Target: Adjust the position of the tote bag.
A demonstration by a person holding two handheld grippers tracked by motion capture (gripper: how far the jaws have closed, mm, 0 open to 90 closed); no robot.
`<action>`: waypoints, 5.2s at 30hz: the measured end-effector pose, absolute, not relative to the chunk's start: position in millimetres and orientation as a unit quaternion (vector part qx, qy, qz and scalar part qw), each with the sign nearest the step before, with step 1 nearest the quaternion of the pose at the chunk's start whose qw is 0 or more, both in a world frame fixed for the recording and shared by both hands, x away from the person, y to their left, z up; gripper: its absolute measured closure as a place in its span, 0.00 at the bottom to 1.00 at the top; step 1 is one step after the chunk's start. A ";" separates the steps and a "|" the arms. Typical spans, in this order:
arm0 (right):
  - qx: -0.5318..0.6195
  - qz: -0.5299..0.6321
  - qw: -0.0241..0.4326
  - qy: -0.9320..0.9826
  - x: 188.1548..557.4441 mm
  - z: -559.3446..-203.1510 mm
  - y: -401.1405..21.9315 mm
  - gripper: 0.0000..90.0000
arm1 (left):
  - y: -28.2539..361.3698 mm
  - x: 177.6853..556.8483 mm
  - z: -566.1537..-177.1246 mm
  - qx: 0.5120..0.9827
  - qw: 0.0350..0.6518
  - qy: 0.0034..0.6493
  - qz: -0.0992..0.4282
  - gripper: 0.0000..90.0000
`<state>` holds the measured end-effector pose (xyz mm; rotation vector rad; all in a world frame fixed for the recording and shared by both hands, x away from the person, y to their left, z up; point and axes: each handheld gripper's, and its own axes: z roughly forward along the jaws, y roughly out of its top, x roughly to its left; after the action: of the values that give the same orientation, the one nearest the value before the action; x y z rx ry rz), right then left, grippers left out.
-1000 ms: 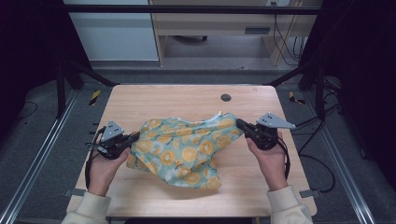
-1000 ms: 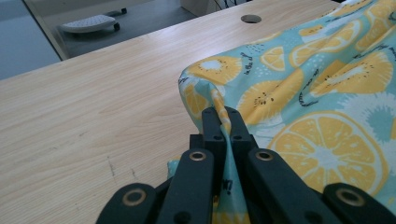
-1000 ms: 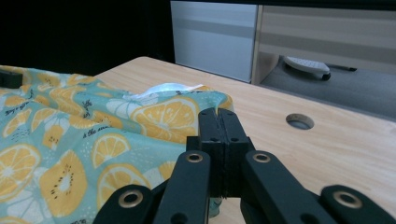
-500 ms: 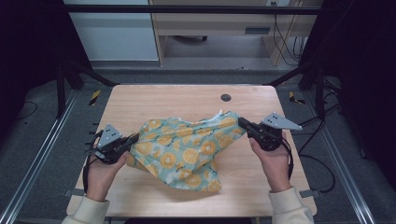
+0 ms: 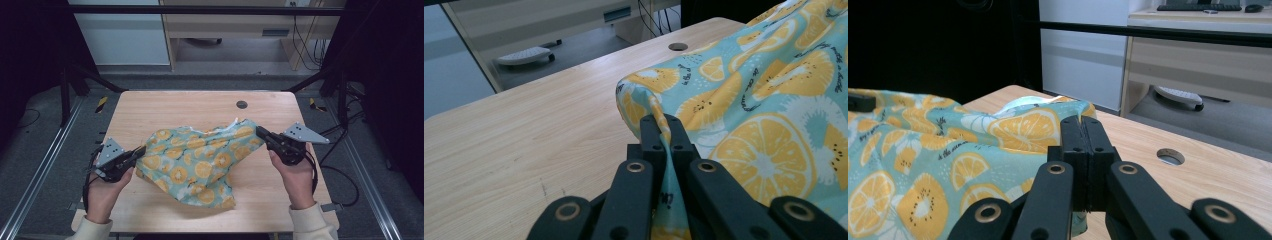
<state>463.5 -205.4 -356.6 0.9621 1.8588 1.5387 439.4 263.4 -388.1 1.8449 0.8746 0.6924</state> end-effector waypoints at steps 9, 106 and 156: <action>0.346 0.567 0.274 0.696 459.7 -355.9 -204.4 1.00 | 265.7 430.2 -390.7 0.749 0.483 0.354 0.285 1.00; 0.314 0.554 0.174 0.751 388.4 -416.4 -229.2 1.00 | 268.2 389.1 -431.6 0.835 0.449 0.265 0.175 1.00; 0.313 0.365 0.130 0.867 454.2 -482.7 -194.7 1.00 | 228.9 445.2 -486.1 0.896 0.272 0.270 0.224 1.00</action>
<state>454.2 -194.7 -482.7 0.9106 2.5179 1.0612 445.2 228.9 -486.1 2.4110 0.7280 0.6039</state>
